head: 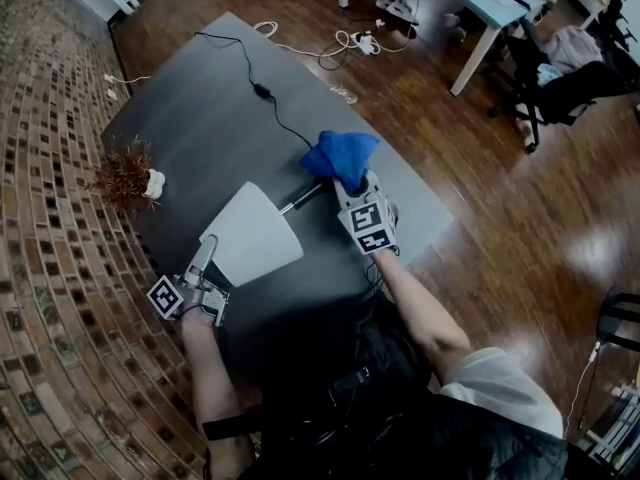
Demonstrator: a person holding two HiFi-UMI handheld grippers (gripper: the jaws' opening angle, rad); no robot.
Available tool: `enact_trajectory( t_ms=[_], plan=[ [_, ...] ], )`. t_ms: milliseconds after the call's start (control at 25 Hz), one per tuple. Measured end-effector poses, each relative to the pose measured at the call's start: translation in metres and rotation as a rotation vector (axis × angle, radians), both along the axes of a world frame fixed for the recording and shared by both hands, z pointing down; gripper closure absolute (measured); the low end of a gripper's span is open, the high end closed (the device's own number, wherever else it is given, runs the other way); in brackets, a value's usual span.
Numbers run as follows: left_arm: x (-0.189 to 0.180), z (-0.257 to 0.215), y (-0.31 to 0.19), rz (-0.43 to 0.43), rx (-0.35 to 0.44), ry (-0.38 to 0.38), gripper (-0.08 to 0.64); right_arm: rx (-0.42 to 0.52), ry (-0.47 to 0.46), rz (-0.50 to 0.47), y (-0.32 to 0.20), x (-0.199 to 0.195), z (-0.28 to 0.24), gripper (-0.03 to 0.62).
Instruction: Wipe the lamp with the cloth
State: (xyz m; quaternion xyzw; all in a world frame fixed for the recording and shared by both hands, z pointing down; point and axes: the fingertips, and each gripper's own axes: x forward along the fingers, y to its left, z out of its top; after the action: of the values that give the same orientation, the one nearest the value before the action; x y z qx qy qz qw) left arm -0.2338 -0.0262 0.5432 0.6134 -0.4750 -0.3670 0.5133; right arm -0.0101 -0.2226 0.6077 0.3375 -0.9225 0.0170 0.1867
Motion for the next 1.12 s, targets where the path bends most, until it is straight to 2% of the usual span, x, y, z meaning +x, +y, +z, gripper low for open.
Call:
enact_trajectory(
  t_ms=[80, 160, 280, 400, 440, 560, 680, 760, 880, 1000, 1080, 1120],
  plan=[
    [-0.004, 0.002, -0.002, -0.044, -0.019, 0.109, 0.52, -0.081, -0.026, -0.07, 0.018, -0.024, 0.04, 0.534],
    [-0.007, 0.007, -0.001, -0.075, -0.04, 0.155, 0.52, -0.154, -0.121, -0.122, 0.035, -0.044, 0.057, 0.534],
    [-0.011, 0.017, 0.003, -0.111, -0.059, 0.19, 0.522, -0.223, -0.255, -0.278, 0.067, -0.071, 0.048, 0.535],
    [-0.011, 0.019, 0.006, -0.133, -0.059, 0.22, 0.52, -0.306, -0.32, -0.524, 0.119, -0.102, 0.041, 0.535],
    [-0.011, 0.02, 0.007, -0.138, -0.063, 0.223, 0.52, -0.335, -0.333, -0.578, 0.134, -0.11, 0.042, 0.535],
    [-0.016, 0.023, 0.011, -0.143, -0.073, 0.22, 0.52, -0.336, -0.308, -0.596, 0.145, -0.117, 0.049, 0.535],
    [-0.016, 0.024, 0.011, -0.143, -0.069, 0.222, 0.518, -0.247, -0.221, -0.522, 0.126, -0.104, 0.05, 0.535],
    [-0.014, 0.024, 0.011, -0.142, -0.062, 0.224, 0.518, -0.244, -0.231, -0.403, 0.098, -0.084, 0.053, 0.535],
    [-0.012, 0.024, 0.011, -0.142, -0.045, 0.191, 0.518, -0.295, -0.25, -0.176, 0.043, -0.042, 0.067, 0.535],
    [0.0, 0.012, 0.005, -0.109, 0.006, 0.074, 0.52, -0.304, -0.164, 0.024, 0.001, 0.005, 0.07, 0.535],
    [0.009, -0.004, -0.002, -0.064, 0.069, -0.062, 0.528, -0.301, -0.122, 0.169, -0.025, 0.042, 0.067, 0.535],
    [0.014, -0.015, -0.007, -0.027, 0.106, -0.154, 0.526, -0.312, -0.137, 0.223, -0.038, 0.058, 0.061, 0.535]
  ],
)
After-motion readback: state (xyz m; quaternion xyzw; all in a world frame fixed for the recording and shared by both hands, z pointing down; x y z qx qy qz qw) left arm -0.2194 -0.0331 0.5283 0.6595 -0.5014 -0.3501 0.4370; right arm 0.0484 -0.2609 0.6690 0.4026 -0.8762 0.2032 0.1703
